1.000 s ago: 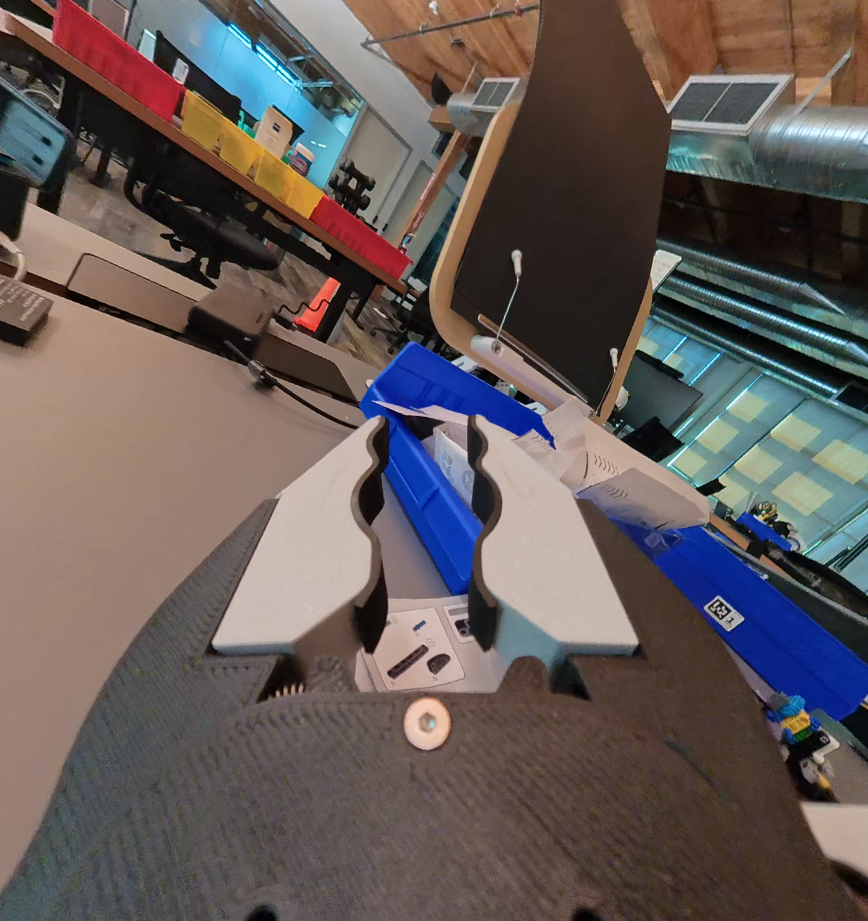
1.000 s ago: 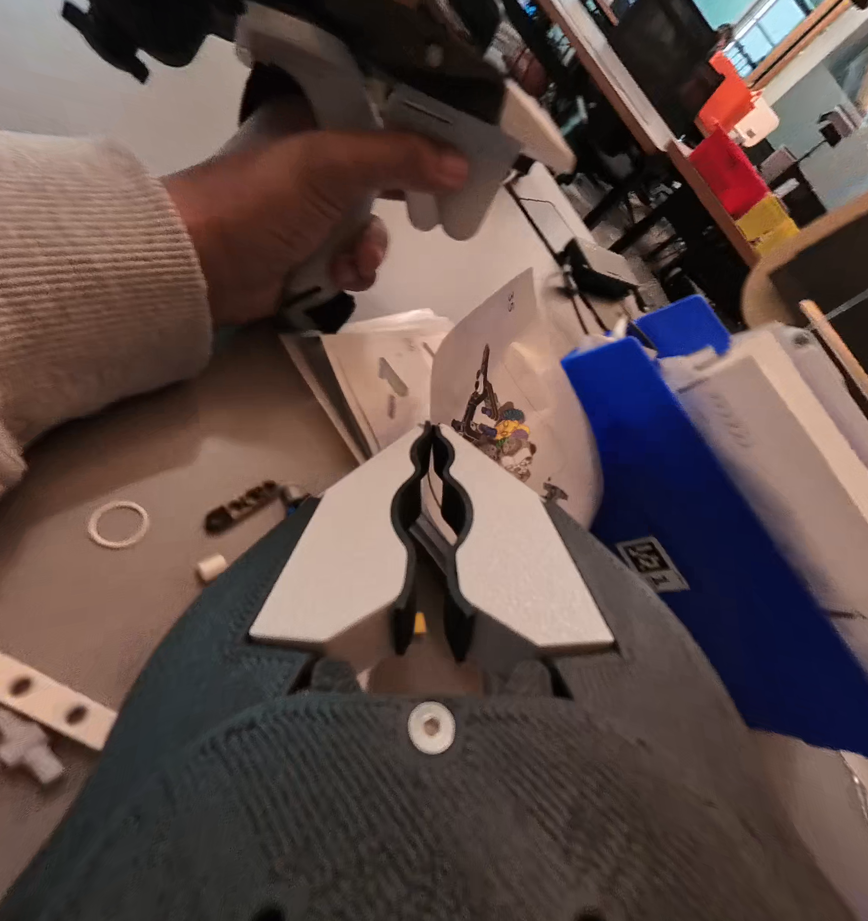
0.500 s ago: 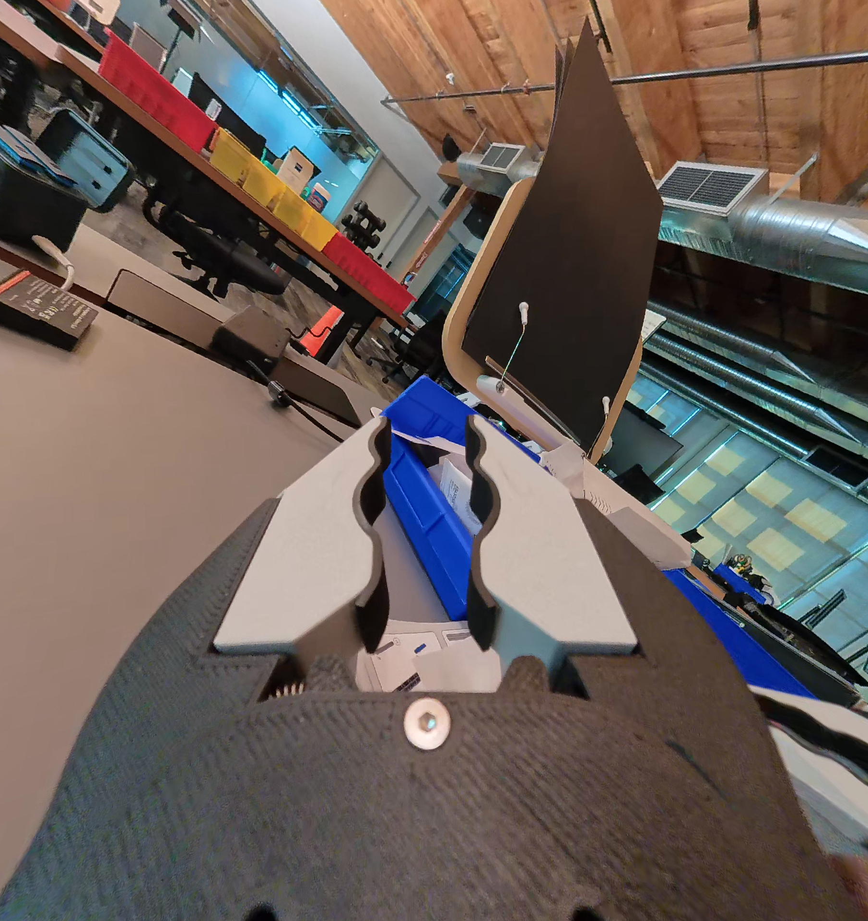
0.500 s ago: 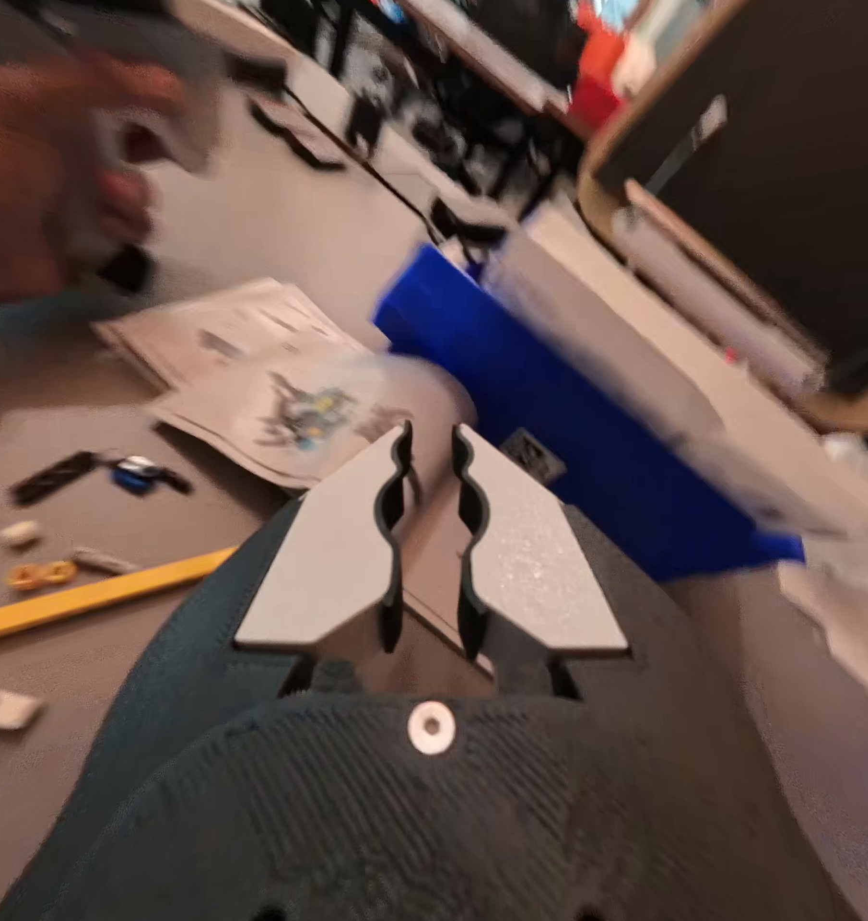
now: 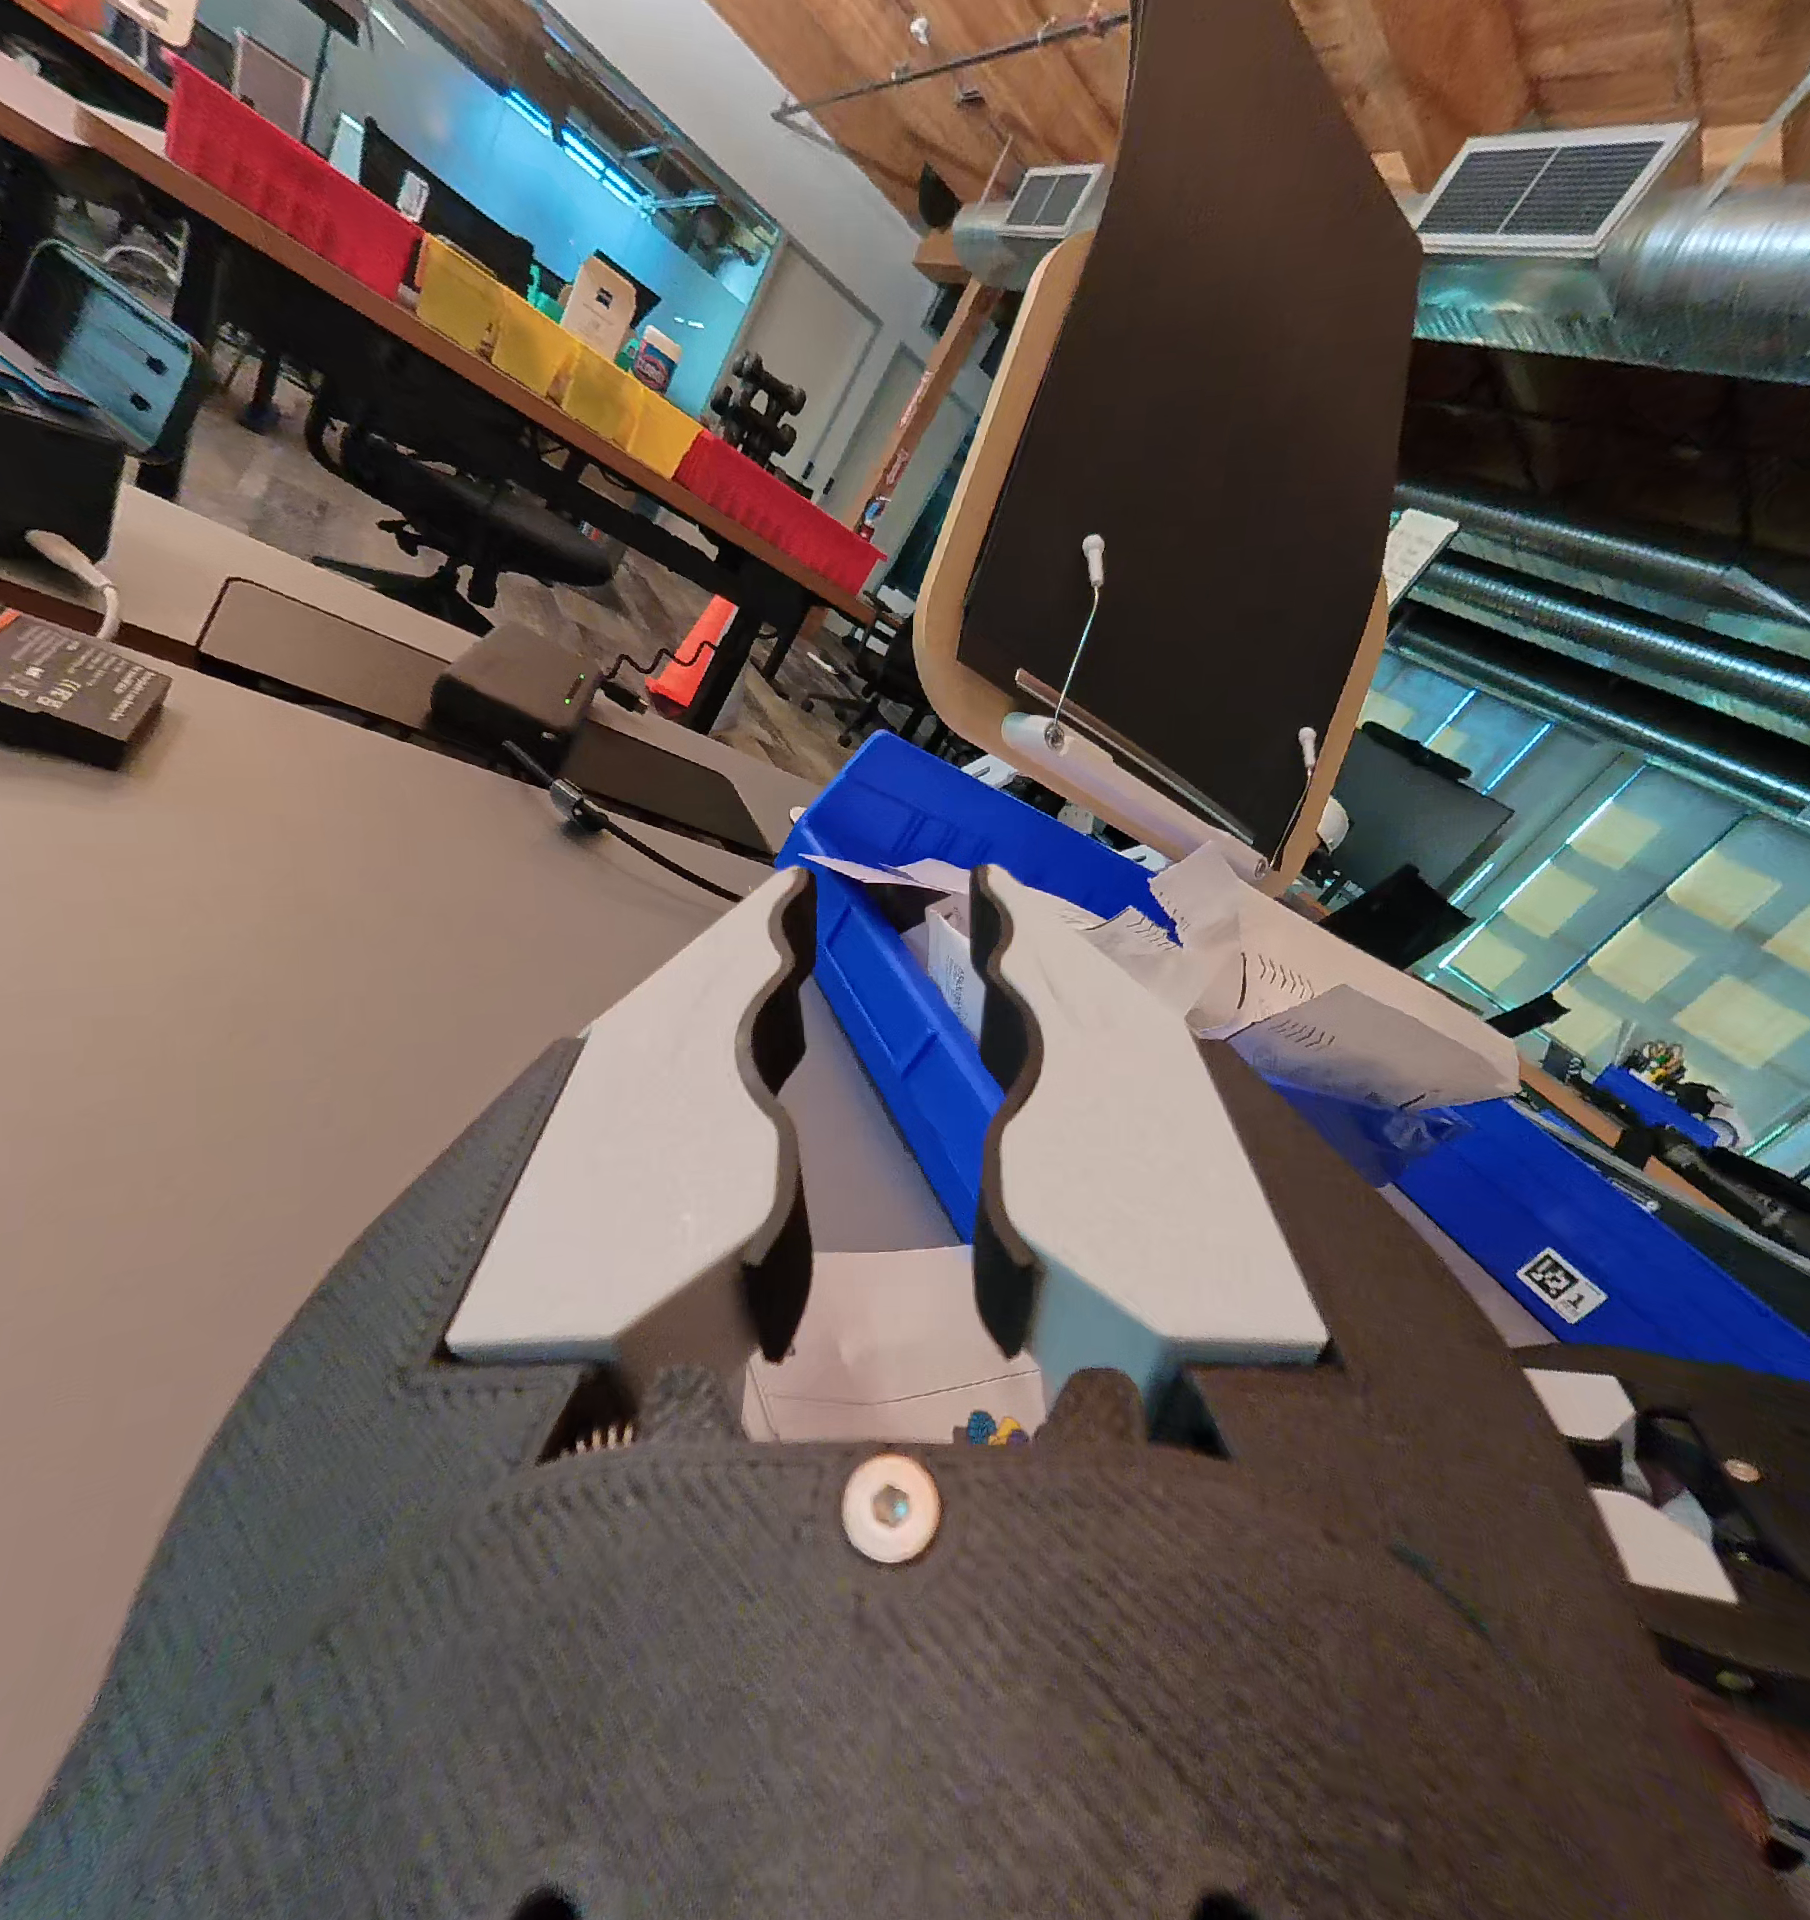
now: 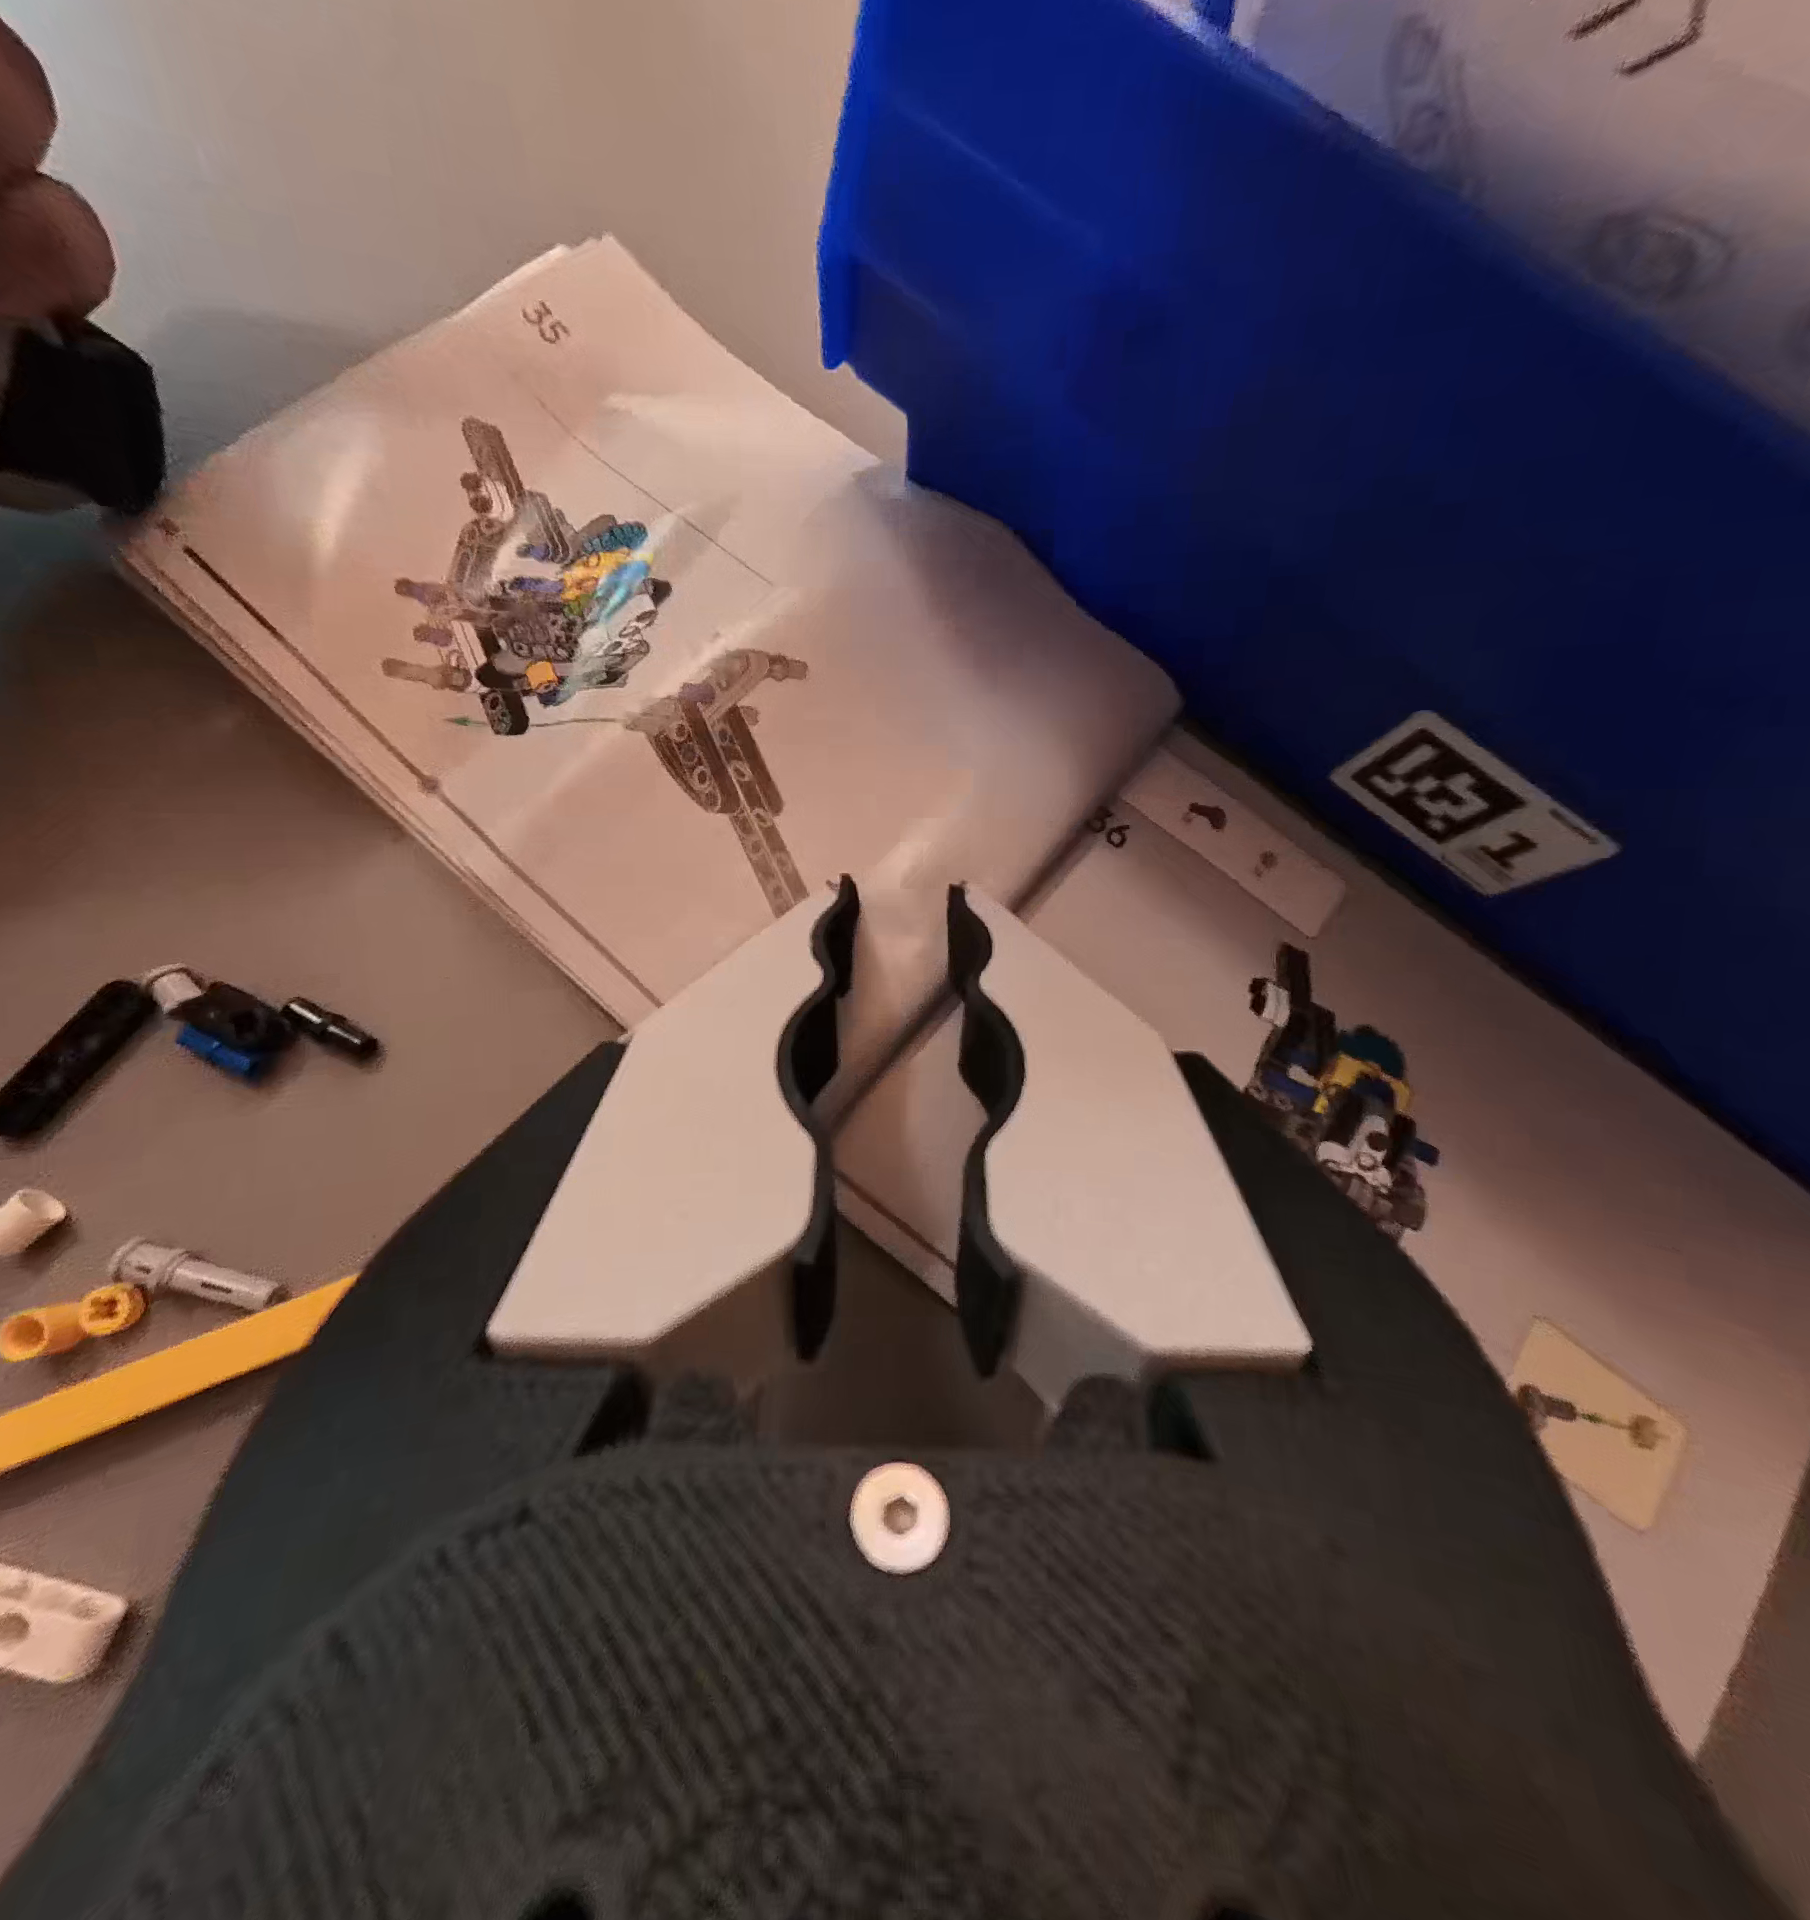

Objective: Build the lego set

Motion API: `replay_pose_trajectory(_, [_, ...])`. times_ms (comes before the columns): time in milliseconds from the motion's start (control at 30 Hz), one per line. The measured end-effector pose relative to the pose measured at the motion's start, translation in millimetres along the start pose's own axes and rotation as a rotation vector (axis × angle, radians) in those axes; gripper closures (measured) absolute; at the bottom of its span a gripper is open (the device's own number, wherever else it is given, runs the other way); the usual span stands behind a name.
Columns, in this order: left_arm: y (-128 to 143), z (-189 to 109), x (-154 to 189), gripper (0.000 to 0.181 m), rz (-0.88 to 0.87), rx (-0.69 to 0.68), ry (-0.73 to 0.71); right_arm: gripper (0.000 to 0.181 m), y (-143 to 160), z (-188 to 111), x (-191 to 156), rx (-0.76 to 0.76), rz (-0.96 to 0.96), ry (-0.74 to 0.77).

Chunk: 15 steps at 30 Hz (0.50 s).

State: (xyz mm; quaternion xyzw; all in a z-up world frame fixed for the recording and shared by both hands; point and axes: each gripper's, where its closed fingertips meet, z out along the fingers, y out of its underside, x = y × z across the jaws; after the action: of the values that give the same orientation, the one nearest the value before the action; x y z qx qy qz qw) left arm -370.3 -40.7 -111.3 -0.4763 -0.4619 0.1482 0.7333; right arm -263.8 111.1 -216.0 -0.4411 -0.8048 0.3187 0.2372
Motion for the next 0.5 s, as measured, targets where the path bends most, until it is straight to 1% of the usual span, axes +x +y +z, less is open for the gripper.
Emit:
replay_pose_trajectory(233, [-1, 0, -4, 0.154, -0.052, 0.009, 0.002, 0.169, 5, 5, 0, -0.059, -0.104, 0.060])
replay_pose_trajectory(267, [-1, 0, -4, 0.154, -0.052, 0.008, 0.001, 0.173, 5, 5, -3, -0.059, -0.121, 0.060])
replay_pose_trajectory(300, [0, 0, -4, 0.153, -0.050, 0.007, 0.000, 0.181, 5, 6, -7, -0.059, -0.136, 0.047])
replay_pose_trajectory(433, [0, 0, -5, 0.154, -0.037, 0.004, -0.007, 0.181, 0, 2, -9, -0.028, -0.206, 0.092])
replay_pose_trajectory(500, [0, 0, -5, 0.154, -0.035, 0.006, -0.007, 0.173, -4, -8, -12, -0.019, -0.259, 0.103])
